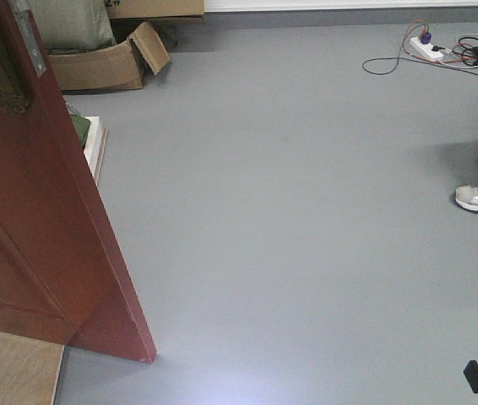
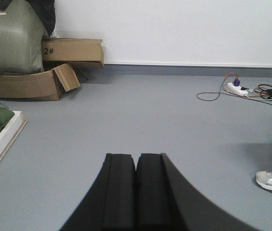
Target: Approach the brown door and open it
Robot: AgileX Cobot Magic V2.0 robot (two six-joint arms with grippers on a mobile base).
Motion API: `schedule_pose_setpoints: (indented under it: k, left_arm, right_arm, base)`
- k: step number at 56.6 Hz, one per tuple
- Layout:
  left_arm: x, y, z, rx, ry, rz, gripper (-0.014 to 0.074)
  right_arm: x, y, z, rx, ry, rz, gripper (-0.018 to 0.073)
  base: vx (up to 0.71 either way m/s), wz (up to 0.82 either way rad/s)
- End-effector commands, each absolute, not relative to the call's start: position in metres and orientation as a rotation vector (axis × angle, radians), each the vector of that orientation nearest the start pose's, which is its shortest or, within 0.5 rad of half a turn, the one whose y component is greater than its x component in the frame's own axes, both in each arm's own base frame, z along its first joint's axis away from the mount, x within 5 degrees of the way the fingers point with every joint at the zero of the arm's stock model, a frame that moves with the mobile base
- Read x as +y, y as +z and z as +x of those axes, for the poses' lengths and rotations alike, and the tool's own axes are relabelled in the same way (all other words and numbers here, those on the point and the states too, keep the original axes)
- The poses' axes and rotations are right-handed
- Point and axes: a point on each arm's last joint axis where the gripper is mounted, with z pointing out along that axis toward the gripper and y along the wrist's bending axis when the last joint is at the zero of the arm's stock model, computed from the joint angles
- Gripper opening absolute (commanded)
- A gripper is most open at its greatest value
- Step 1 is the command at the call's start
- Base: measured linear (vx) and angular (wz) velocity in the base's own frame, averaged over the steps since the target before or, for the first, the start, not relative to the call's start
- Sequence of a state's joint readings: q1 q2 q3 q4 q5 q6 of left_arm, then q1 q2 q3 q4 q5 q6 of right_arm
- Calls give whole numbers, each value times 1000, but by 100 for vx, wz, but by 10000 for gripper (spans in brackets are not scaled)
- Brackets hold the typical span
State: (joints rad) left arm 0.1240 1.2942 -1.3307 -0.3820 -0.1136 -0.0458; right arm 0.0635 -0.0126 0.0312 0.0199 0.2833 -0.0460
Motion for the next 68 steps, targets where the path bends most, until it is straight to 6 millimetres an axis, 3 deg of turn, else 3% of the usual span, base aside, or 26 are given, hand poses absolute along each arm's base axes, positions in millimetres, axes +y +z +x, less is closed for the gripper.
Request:
schedule_pose_setpoints:
  k: [1,68]
  left_arm:
    - [40,498,283,1185,-220,-384,-6]
    - [40,497,283,1193,-221,-384,-6]
  right_arm:
    - [4,184,55,1693,23,-90,0]
    - [4,184,55,1693,23,-90,0]
  base:
    - [9,1]
    - [7,1]
